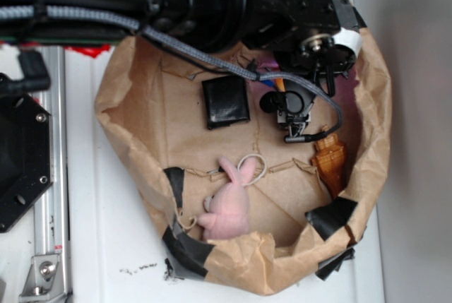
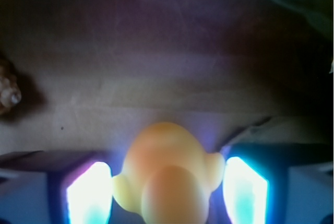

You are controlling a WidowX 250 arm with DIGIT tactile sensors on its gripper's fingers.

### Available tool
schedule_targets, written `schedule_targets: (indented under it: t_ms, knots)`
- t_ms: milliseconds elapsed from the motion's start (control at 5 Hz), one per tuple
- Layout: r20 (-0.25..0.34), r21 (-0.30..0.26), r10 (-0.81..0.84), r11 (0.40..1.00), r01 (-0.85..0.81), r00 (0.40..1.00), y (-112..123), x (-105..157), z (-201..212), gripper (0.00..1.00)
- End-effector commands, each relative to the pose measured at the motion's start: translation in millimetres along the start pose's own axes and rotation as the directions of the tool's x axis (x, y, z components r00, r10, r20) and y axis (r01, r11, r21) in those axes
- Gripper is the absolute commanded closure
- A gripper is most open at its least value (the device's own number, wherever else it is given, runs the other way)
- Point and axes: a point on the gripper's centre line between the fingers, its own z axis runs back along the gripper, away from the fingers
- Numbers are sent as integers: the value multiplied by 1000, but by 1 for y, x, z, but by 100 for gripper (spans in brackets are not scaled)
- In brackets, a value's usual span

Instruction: Grab the yellow duck.

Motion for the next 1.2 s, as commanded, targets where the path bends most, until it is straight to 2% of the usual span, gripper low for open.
schedule_targets:
  t_ms: [0,200,400,600,800,1000]
  knots:
    - [77,20,-14,1000,13,997,-1,8,26,100]
    - [84,25,-13,1000,10,996,-2,4,31,100]
    - [116,24,5,1000,-8,993,-9,-6,57,100]
    - [137,-2,41,999,-41,990,-21,-15,99,100]
    - [87,-9,98,995,-98,991,-33,-20,128,100]
    - [3,-9,143,990,-143,990,-42,-21,134,100]
